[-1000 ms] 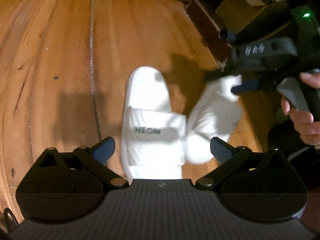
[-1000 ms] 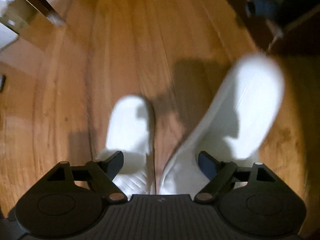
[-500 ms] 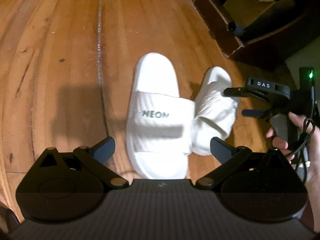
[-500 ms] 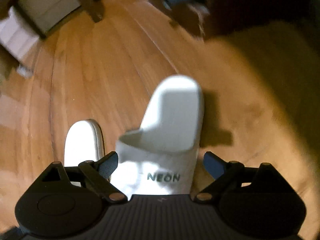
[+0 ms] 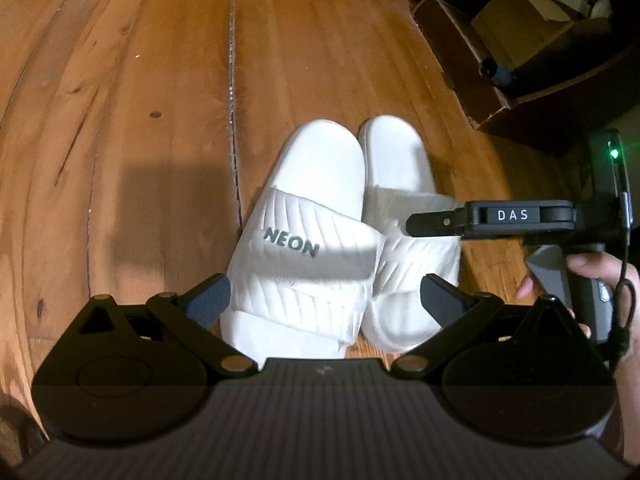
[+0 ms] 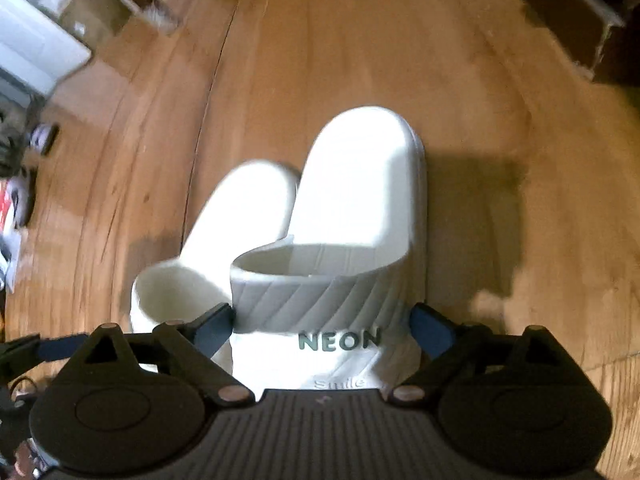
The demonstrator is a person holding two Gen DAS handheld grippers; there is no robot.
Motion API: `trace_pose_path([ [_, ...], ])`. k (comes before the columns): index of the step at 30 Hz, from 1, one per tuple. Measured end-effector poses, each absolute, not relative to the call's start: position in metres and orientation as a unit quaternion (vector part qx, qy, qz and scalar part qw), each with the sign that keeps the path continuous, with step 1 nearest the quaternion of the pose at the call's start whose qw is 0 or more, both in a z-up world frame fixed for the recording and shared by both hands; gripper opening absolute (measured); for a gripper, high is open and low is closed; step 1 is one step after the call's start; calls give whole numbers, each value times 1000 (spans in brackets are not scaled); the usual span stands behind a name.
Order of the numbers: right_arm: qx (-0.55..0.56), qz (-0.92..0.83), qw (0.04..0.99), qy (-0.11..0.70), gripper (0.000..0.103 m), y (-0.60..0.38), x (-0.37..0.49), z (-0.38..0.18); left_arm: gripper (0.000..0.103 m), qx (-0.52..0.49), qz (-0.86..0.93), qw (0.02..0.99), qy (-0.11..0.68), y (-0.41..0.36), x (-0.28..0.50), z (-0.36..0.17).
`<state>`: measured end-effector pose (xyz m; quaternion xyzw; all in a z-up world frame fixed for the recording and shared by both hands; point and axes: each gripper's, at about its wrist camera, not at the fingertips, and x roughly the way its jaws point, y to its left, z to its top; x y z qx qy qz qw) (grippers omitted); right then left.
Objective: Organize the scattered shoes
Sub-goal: 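Close the right gripper on the heels of the white Crocs pair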
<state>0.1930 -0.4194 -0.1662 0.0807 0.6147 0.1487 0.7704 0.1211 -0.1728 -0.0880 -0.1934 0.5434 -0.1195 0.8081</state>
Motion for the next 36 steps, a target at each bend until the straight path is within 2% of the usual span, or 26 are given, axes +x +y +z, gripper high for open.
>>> trace_pose_path([
  [5,195,78,721,661,95,-439,163,-136,103,-189,-118,789,572,-170,96,-64],
  [7,207,83,721,656,95,-440,143,-109,103,-170,-129,789,577,-173,77,-48],
  [9,215,106,725,645,95,-440,133,-94,103,-149,-138,795,571,-175,56,-32],
  [13,228,150,752,600,97,-435,60,-37,103,-118,-161,802,563,-179,12,-5],
  [16,186,152,795,558,99,-427,-1,-18,103,-116,-186,780,586,-182,-23,-7],
  [18,142,126,829,525,99,-424,-47,-21,103,-124,-202,758,607,-184,-39,-17],
  [21,122,54,852,507,99,-430,-101,-61,103,-163,-237,705,648,-189,-57,-43],
  [23,157,26,837,523,90,-442,-115,-93,103,-180,-252,677,668,-193,-64,-54],
  [24,171,17,826,537,78,-449,-116,-105,103,-185,-257,667,675,-195,-67,-58],
  [25,182,8,815,551,60,-455,-117,-116,103,-183,-261,662,678,-200,-69,-59],
  [28,192,9,814,549,61,-466,-116,-117,103,-187,-279,646,685,-216,-71,-61],
  [30,179,23,807,562,66,-466,-108,-113,103,-199,-290,636,686,-225,-69,-62],
  [32,122,66,797,588,72,-450,-89,-107,103,-198,-294,635,686,-232,-69,-62],
  [36,23,101,738,666,72,-427,-54,-121,103,-186,-287,639,689,-238,-73,-63],
])
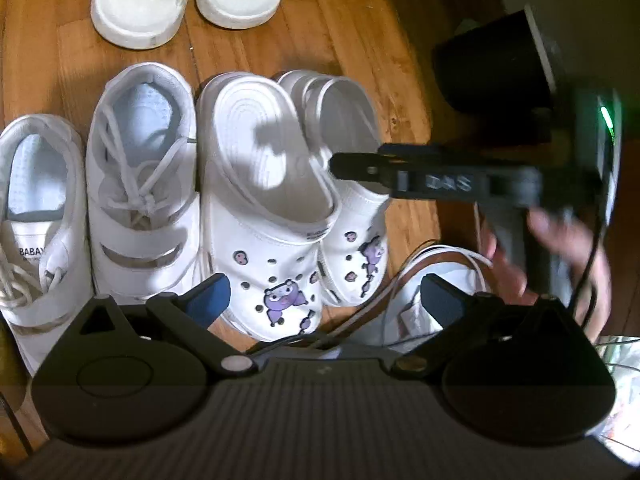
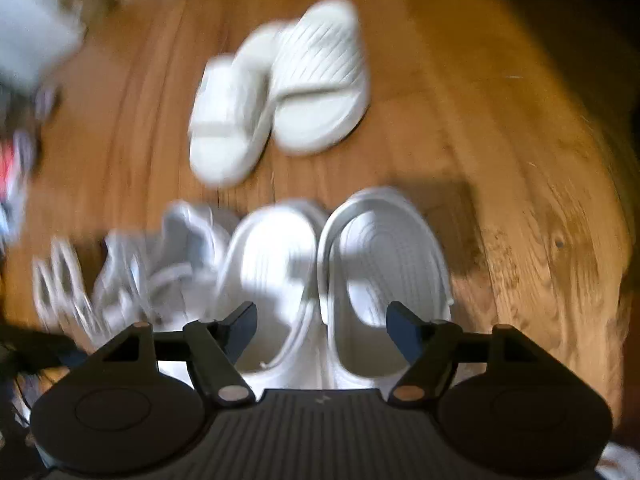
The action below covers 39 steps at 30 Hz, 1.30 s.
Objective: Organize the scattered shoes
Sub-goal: 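Close the right gripper on the heels of the white Crocs pair, then lift the Crocs with the right gripper and carry them toward the slides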
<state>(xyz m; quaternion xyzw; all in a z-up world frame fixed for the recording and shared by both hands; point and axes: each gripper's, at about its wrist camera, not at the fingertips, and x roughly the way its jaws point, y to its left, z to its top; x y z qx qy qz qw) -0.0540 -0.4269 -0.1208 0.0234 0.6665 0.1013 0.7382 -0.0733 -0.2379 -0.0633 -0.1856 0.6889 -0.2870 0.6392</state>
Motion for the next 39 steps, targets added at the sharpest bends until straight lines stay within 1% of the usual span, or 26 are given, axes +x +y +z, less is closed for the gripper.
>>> trace_pose_path([
  [1,4,97,722,685,72,-423,-45,-128,103,-184,-284,639,691,-237,-75,-65],
  [2,-22,91,701,707,76,-418,-36,-138,103,-181,-280,641,692,-236,-75,-66],
  [3,-28,91,692,716,77,-417,-32,-142,103,-179,-278,642,692,-235,-76,-67],
  [4,-18,91,678,729,76,-418,-27,-144,103,-175,-278,642,693,-236,-76,-69],
  [5,-7,91,663,743,71,-419,-21,-146,103,-174,-277,642,693,-237,-77,-71],
  [9,19,96,615,783,71,-411,-2,-148,103,-180,-272,642,694,-232,-74,-78],
  [15,-50,69,556,827,69,-377,-12,-172,103,-179,-261,651,689,-219,-73,-75],
  [19,-55,59,536,840,73,-370,-29,-183,103,-167,-256,658,688,-215,-75,-76],
  [21,-45,47,536,842,68,-372,-30,-183,103,-171,-257,655,690,-212,-76,-79],
  [22,-48,40,531,845,60,-374,-30,-185,103,-172,-256,653,691,-210,-77,-81],
  [24,-41,34,519,853,54,-377,-33,-190,103,-174,-255,654,691,-207,-78,-82],
  [25,-33,34,516,855,49,-378,-34,-190,103,-176,-255,653,691,-204,-78,-83],
  [26,-43,35,521,852,37,-377,-35,-188,103,-180,-257,653,690,-201,-78,-84],
  [28,-63,36,530,845,34,-374,-38,-185,103,-184,-257,653,688,-198,-78,-85],
  [31,-69,43,545,834,23,-374,-45,-177,103,-197,-261,655,681,-192,-76,-84],
  [32,-60,42,550,832,21,-379,-48,-173,103,-199,-263,657,678,-191,-76,-83],
  [35,-18,37,564,825,20,-399,-56,-161,103,-200,-269,662,670,-190,-76,-79],
  [39,13,36,584,811,20,-413,-68,-142,103,-204,-273,679,650,-182,-74,-67],
])
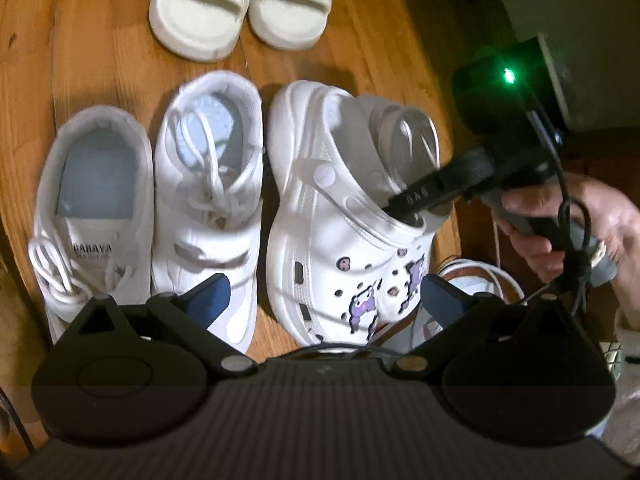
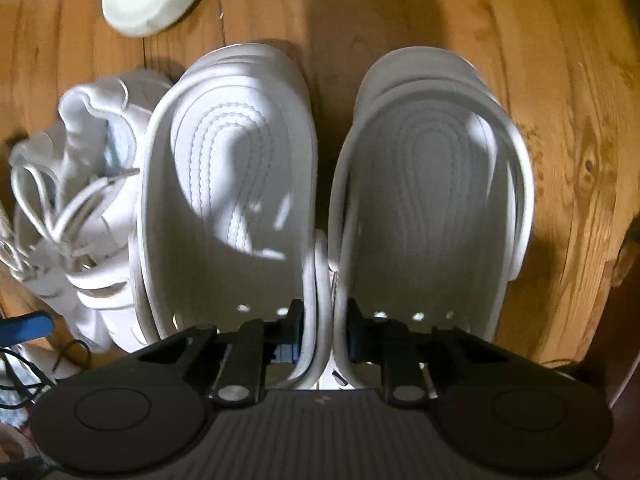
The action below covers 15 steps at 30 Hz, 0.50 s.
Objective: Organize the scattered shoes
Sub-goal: 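Lift the Crocs with the right gripper and carry them toward the slides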
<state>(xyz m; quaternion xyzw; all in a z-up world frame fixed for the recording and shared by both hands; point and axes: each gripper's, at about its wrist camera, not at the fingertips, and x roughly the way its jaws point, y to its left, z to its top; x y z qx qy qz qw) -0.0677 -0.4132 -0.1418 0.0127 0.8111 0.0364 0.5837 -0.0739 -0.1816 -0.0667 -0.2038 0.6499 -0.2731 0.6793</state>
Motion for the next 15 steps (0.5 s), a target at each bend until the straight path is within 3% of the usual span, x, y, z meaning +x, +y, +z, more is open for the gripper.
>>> trace_pose_path([
  [6,64,30,615,785,20,-418,-71,-90,103,-205,-225,736,605,-131,-71,-40],
  [15,100,93,700,701,20,-348,-24,38,103,-236,-176,787,543,-32,-57,1],
])
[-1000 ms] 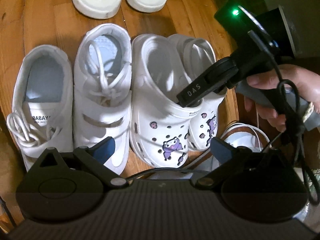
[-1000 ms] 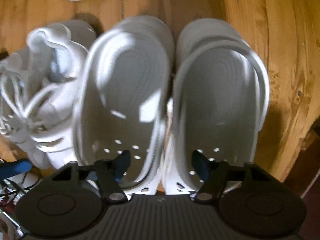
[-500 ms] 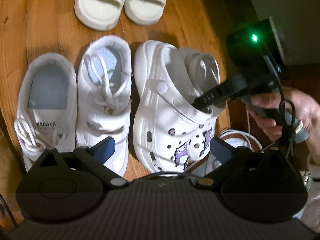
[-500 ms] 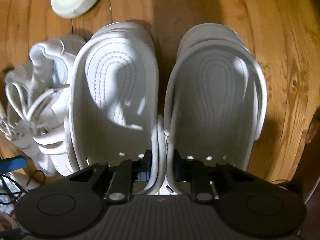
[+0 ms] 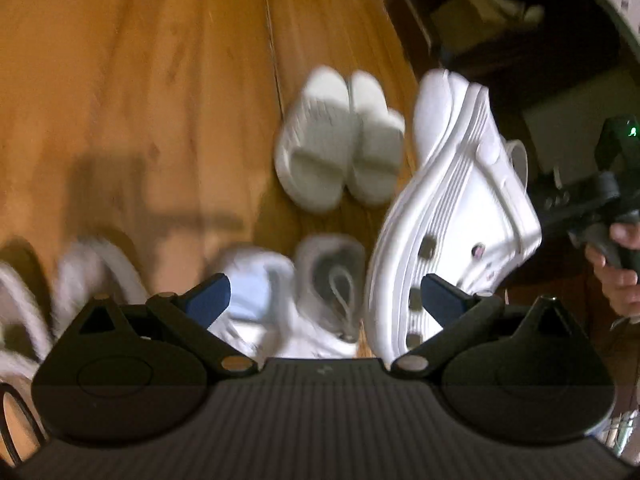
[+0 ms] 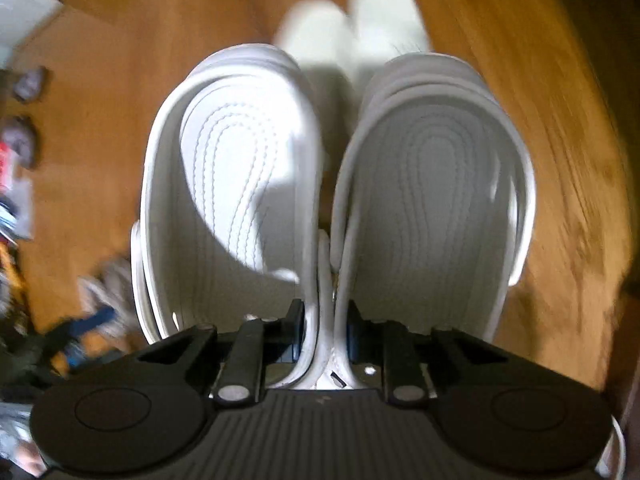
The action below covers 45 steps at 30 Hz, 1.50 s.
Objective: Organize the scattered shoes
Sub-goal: 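Lift the Crocs with the right gripper and carry them toward the slides, then lower the Crocs beside the NEON slides and open the right gripper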
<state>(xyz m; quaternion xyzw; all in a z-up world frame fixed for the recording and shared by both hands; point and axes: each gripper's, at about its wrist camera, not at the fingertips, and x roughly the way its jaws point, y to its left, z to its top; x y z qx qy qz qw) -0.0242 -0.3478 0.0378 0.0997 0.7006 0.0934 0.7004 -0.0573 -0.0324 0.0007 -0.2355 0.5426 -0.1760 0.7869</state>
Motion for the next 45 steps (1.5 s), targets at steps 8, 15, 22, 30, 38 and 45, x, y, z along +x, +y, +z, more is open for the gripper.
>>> trace_pose_path([
  [8,183,129,729,646,20,-263,15,75,103,-164,-206,788,556,-2,-16,66],
  [15,186,67,717,668,20,-217,31,65,103,-157,-177,780,579,44,0,63],
  [22,184,34,710,679,19,-153,98,2,103,-247,-182,760,572,87,29,-7],
  [30,173,43,709,682,0,-130,142,-19,103,-279,-184,742,580,81,52,-79],
  [38,55,44,763,642,65,-130,96,-43,103,-249,-162,758,581,101,42,-81],
  [45,37,33,765,642,76,-165,36,-86,103,-273,-170,739,592,112,36,-88],
])
